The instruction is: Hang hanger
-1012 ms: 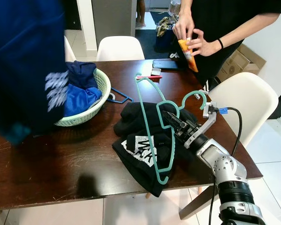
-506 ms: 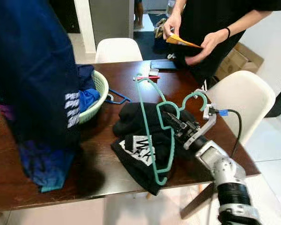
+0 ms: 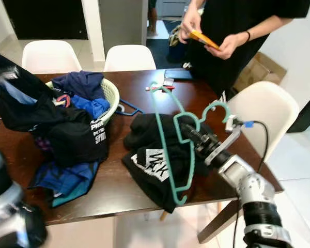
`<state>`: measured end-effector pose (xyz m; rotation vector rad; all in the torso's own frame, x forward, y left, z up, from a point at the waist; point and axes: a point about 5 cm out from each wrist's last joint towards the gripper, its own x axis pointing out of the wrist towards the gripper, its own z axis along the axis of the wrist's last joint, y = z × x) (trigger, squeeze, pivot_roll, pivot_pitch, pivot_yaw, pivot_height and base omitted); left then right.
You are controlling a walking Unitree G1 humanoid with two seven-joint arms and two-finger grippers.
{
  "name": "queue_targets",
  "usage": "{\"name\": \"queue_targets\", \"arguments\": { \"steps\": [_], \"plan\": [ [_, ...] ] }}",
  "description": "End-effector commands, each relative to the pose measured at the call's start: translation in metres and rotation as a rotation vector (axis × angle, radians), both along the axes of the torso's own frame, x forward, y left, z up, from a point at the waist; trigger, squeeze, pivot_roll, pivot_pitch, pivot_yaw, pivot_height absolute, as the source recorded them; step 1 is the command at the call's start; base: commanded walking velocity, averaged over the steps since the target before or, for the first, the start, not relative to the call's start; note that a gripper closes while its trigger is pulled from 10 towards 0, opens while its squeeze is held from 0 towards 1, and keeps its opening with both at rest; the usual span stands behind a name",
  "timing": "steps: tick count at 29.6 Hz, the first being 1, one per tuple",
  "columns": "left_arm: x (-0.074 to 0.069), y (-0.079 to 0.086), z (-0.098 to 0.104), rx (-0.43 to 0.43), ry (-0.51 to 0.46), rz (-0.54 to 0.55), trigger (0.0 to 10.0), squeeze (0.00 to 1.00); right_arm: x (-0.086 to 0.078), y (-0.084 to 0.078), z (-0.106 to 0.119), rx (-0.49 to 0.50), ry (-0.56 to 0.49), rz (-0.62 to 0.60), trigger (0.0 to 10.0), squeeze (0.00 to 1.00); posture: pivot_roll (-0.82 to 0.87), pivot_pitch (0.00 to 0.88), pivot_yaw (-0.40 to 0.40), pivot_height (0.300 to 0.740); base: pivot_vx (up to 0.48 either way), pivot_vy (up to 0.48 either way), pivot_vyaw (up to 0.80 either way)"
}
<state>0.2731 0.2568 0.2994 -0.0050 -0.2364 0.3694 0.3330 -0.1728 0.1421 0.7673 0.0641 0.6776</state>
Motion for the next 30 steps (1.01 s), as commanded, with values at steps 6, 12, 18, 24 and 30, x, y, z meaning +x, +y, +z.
{"name": "queue_targets", "arguments": {
  "steps": [6, 12, 18, 24, 30],
  "plan": [
    [-0.031, -0.028, -0.018, -0.010, 0.046, 0.002, 0.0, 0.00, -0.001, 0.000, 0.002, -0.004, 0.005, 0.013, 10.0, 0.00, 0.16, 0.145, -0.025, 0.740, 0.000, 0.000, 0.00],
    [-0.049, -0.025, -0.019, -0.007, 0.046, 0.076, 0.0, 0.00, -0.001, 0.000, 0.003, 0.001, 0.009, 0.014, 10.0, 0.00, 0.17, 0.153, -0.024, 0.740, 0.000, 0.000, 0.00],
    [-0.055, -0.026, -0.030, -0.046, 0.075, 0.111, 10.0, 1.00, -0.001, 0.000, 0.003, -0.001, 0.011, 0.016, 10.0, 0.00, 0.17, 0.152, -0.028, 0.740, 0.000, 0.000, 0.00],
    [-0.053, -0.035, -0.035, -0.057, 0.125, 0.028, 10.0, 1.00, -0.001, -0.001, 0.003, -0.005, 0.011, 0.016, 10.0, 0.00, 0.17, 0.151, -0.029, 0.740, 0.000, 0.000, 0.00],
    [-0.042, -0.048, -0.023, 0.047, 0.124, -0.213, 10.0, 1.00, -0.001, -0.001, 0.003, -0.006, 0.012, 0.014, 10.0, 0.00, 0.17, 0.151, -0.031, 0.740, 0.000, 0.000, 0.00]
  ]
}}
